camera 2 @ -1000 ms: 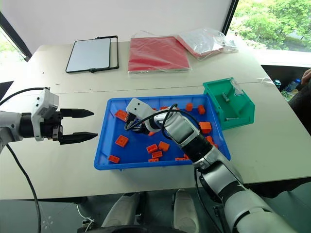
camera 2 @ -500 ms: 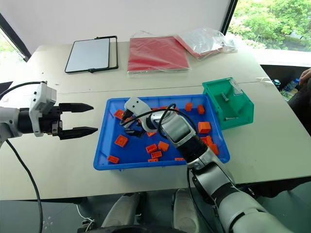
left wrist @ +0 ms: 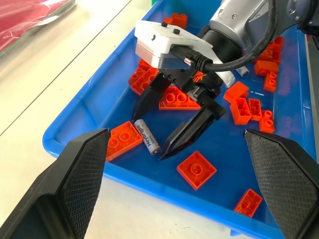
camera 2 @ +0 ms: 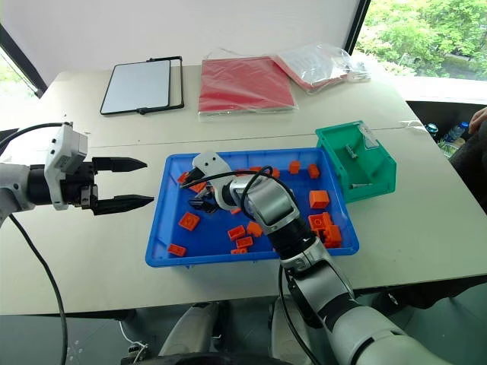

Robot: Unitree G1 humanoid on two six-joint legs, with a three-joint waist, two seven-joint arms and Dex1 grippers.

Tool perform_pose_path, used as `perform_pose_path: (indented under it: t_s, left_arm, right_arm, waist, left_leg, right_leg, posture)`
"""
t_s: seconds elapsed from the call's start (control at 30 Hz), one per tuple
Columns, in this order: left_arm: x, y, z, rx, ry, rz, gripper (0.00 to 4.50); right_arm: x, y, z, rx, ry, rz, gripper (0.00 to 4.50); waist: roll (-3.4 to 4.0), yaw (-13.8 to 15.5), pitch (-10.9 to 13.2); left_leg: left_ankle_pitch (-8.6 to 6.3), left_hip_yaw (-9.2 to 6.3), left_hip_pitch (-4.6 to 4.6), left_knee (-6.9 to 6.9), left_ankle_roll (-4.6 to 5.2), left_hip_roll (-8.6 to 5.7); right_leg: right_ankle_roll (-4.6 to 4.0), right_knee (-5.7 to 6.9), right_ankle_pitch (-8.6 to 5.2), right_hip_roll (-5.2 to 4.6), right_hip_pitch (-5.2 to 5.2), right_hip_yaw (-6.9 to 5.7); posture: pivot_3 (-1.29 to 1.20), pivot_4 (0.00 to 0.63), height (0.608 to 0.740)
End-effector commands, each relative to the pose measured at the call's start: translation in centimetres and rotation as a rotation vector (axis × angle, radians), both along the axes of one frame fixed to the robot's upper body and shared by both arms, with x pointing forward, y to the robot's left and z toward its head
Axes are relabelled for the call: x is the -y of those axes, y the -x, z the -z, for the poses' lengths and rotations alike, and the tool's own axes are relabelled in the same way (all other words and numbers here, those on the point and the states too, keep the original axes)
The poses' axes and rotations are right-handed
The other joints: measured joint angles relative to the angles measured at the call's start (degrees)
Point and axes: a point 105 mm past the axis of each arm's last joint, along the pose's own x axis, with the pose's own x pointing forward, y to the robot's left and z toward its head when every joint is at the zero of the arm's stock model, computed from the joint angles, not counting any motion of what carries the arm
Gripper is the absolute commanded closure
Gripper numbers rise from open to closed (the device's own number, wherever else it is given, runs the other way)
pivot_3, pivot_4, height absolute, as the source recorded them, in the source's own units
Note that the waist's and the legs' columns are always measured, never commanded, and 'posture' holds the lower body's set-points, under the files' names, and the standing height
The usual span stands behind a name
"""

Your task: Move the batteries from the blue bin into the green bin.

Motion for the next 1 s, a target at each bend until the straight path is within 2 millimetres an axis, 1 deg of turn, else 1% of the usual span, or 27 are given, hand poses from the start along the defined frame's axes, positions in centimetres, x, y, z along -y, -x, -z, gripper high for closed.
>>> perform_pose_path:
  t_s: [0.03,0.1,0.17,0.2,0.27,0.33,0.37,0.43,0.47,0.53,0.57,0.6,0.63,0.67,0.73,0.8,0.87,0.93,0.97,1.0]
  left_arm:
    - [0.2,0.1,-0.8,0.028,0.005,0.015,0.00]
    - [0.3,0.1,-0.8,0.027,0.006,0.018,0.00]
    - [0.5,0.1,-0.7,0.024,0.010,0.023,0.00]
    - [0.6,0.1,-0.7,0.022,0.012,0.026,0.00]
    - [0.8,0.2,-0.7,0.017,0.020,0.036,0.00]
    - [1.2,0.4,-0.6,0.010,0.031,0.048,0.00]
    - [1.4,0.4,-0.5,0.008,0.035,0.055,0.00]
    - [1.7,0.4,-0.4,0.007,0.041,0.066,0.00]
    - [1.9,0.3,-0.3,0.007,0.046,0.072,0.00]
    - [2.2,0.2,-0.2,0.008,0.056,0.081,0.00]
    - [2.5,0.1,-0.2,0.009,0.063,0.088,0.00]
    - [2.7,0.1,-0.2,0.010,0.068,0.094,0.00]
    - [2.8,0.0,-0.2,0.010,0.072,0.100,0.00]
    - [3.0,-0.1,-0.2,0.009,0.077,0.106,0.00]
    - [3.3,-0.3,-0.1,0.010,0.082,0.118,0.00]
    - [3.7,-0.5,-0.1,0.012,0.088,0.129,0.00]
    - [4.0,-0.7,-0.2,0.015,0.094,0.140,0.00]
    - [4.2,-0.8,-0.2,0.017,0.098,0.151,0.00]
    - [4.4,-0.8,-0.3,0.018,0.100,0.157,0.00]
    - [4.5,-0.9,-0.4,0.018,0.101,0.161,0.00]
  right_arm:
    - [-0.1,0.3,0.7,-0.022,0.010,-0.010,2.22]
    - [0.2,0.3,0.4,-0.010,0.014,-0.016,2.23]
    - [0.9,0.2,-0.5,0.025,0.013,-0.036,2.23]
    - [1.3,0.2,-1.2,0.043,0.012,-0.041,2.23]
    - [2.9,0.0,-3.7,0.086,-0.026,-0.021,2.23]
    - [5.4,-0.3,-7.0,0.141,-0.075,0.028,2.23]
    - [7.0,-0.4,-8.6,0.165,-0.096,0.067,2.23]
    - [10.3,-0.7,-11.1,0.212,-0.113,0.155,2.23]
    - [12.4,-0.8,-12.3,0.242,-0.106,0.210,2.23]
    - [16.4,-0.9,-13.9,0.298,-0.074,0.318,2.23]
    - [19.0,-1.1,-14.4,0.319,-0.046,0.397,2.23]
    - [21.0,-1.0,-14.7,0.328,-0.029,0.459,2.23]
    - [22.6,-0.9,-14.8,0.328,-0.018,0.503,2.23]
    - [24.1,-0.8,-14.5,0.319,-0.001,0.542,2.23]
    - [26.2,-0.5,-13.5,0.306,0.038,0.595,2.23]
    - [27.8,-0.6,-12.4,0.296,0.063,0.645,2.23]
    - [28.4,-0.7,-11.6,0.295,0.064,0.666,2.23]
    - [28.5,-0.9,-10.9,0.293,0.051,0.675,1.19]
    - [28.6,-1.0,-10.7,0.309,0.053,0.676,0.84]
    - [28.7,-1.2,-10.7,0.330,0.060,0.679,0.31]
  waist:
    - [0.00,-0.02,0.00]
    - [0.00,-0.02,0.00]
    - [0.00,-0.01,0.00]
    - [0.01,0.09,0.00]
    - [0.03,0.36,0.02]
    - [0.03,0.52,0.03]
    - [0.03,0.55,0.04]
    - [0.03,0.54,0.04]
    - [0.03,0.60,0.04]
    - [0.02,0.60,0.03]
    - [0.00,0.56,0.04]
    - [0.01,0.56,0.04]
    - [0.01,0.60,0.04]
    - [0.00,0.59,0.04]
    - [-0.01,0.47,0.04]
    - [-0.01,0.18,0.04]
    - [0.02,0.04,0.05]
    - [0.07,0.05,0.08]
    - [0.08,0.13,0.09]
    - [0.08,0.27,0.09]
  left_leg:
    - [0.00,0.00,0.00,0.00,0.00,0.00]
    - [0.00,0.00,0.00,0.00,0.00,0.00]
    - [0.00,0.00,0.00,0.00,0.00,0.00]
    - [0.00,0.00,0.00,0.01,0.00,0.00]
    - [0.00,0.00,-0.02,0.03,0.00,-0.01]
    - [0.00,-0.01,-0.08,0.09,0.00,-0.03]
    - [0.00,-0.01,-0.10,0.09,0.00,-0.04]
    - [0.00,-0.01,-0.10,0.09,0.01,-0.04]
    - [0.00,-0.01,-0.10,0.08,0.01,-0.03]
    - [0.00,-0.01,-0.10,0.06,0.01,-0.02]
    - [0.00,0.00,-0.10,0.04,0.01,-0.02]
    - [-0.01,0.01,-0.10,0.04,0.02,-0.02]
    - [-0.01,0.03,-0.10,0.03,0.02,-0.02]
    - [-0.01,0.06,-0.10,0.03,0.03,-0.02]
    - [-0.01,0.09,-0.10,0.03,0.04,-0.02]
    - [-0.01,0.14,-0.08,0.04,0.06,0.01]
    - [-0.01,0.17,-0.07,0.05,0.07,0.02]
    - [0.00,0.17,-0.07,0.05,0.07,0.03]
    - [0.00,0.17,-0.08,0.06,0.07,0.03]
    - [0.00,0.17,-0.08,0.07,0.08,0.02]
  right_leg:
    - [0.00,0.00,0.00,0.00,0.00,0.00]
    - [0.00,0.00,0.00,0.00,0.00,0.00]
    - [0.00,0.00,0.00,0.00,0.00,0.00]
    - [0.00,0.00,0.00,0.00,0.00,0.00]
    - [0.00,-0.01,0.00,0.00,0.02,0.00]
    - [0.00,-0.02,0.00,-0.02,0.00,0.00]
    - [0.00,-0.02,0.00,-0.03,-0.01,0.00]
    - [0.00,-0.02,0.00,-0.04,-0.01,-0.01]
    - [0.00,-0.03,0.00,-0.04,-0.01,-0.01]
    - [0.00,-0.04,0.00,-0.04,0.00,-0.02]
    - [0.00,-0.07,-0.01,-0.05,0.01,-0.03]
    - [0.00,-0.08,-0.01,-0.06,0.01,-0.03]
    - [0.00,-0.11,-0.01,-0.07,0.01,-0.03]
    - [0.00,-0.12,-0.01,-0.09,0.03,-0.03]
    - [0.01,-0.13,-0.01,-0.12,0.05,-0.03]
    - [0.01,-0.13,-0.01,-0.13,0.06,-0.02]
    - [0.01,-0.11,-0.01,-0.13,0.05,-0.02]
    - [0.01,-0.08,-0.01,-0.12,0.04,-0.01]
    - [0.01,-0.08,-0.01,-0.11,0.04,-0.01]
    - [0.01,-0.08,-0.01,-0.11,0.04,-0.01]
  posture:
    - [0.00,0.150,0.731]
    - [0.00,0.150,0.731]
    - [0.00,0.150,0.731]
    - [0.00,0.150,0.731]
    - [0.00,0.150,0.731]
    - [0.00,0.150,0.731]
    - [0.00,0.150,0.731]
    - [0.00,0.150,0.731]
    - [0.00,0.150,0.731]
    - [0.00,0.150,0.731]
    - [0.00,0.150,0.731]
    - [0.00,0.150,0.731]
    - [0.00,0.150,0.731]
    - [0.00,0.150,0.731]
    - [0.00,0.150,0.731]
    - [0.00,0.150,0.731]
    - [0.00,0.150,0.731]
    - [0.00,0.150,0.731]
    - [0.00,0.150,0.731]
    - [0.00,0.150,0.731]
